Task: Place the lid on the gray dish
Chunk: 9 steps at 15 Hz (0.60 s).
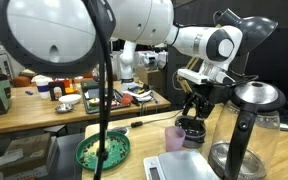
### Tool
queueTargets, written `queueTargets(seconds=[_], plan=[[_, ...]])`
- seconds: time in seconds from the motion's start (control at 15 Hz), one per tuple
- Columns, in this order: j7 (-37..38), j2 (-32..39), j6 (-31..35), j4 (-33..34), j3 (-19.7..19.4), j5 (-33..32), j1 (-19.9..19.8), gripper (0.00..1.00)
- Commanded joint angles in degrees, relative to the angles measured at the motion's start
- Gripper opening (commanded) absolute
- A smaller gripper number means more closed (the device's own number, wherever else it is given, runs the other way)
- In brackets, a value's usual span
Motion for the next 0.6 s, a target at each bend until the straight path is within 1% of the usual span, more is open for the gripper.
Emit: queueTargets(seconds=[0.0,0.27,0.53], plan=[[0.61,0.04,-0.63,1.95,0.03,-0.29,0.90,1.00],[2.42,-2.33,-0.17,0.89,-0.83,-1.48,4.28,1.00],[7.43,-3.24,1.15,-1.41,-0.92,-0.68,5.84,1.00]])
